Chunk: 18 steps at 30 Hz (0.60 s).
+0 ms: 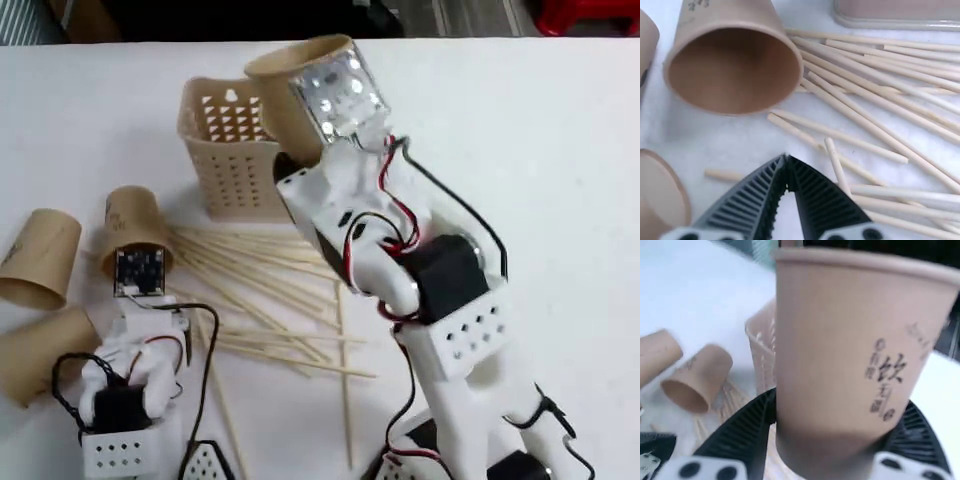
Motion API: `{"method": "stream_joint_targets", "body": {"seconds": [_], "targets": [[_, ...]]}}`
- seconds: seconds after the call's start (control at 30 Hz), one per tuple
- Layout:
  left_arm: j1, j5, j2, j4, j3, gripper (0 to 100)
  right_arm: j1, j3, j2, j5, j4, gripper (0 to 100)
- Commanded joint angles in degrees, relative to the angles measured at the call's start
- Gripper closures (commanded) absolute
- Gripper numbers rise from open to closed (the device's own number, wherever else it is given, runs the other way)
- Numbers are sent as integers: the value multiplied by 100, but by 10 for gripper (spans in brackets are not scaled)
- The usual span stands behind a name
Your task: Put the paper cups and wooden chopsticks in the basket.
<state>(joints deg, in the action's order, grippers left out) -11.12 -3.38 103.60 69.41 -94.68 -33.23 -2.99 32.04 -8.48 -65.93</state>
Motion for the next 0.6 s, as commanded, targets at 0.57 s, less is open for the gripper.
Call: {"method": "stream_joint_targets", "body": {"seconds": [0.57], "targets": [[-75, -53, -4, -79, 53, 976, 716, -1662, -1745, -1046, 5015, 730]]}}
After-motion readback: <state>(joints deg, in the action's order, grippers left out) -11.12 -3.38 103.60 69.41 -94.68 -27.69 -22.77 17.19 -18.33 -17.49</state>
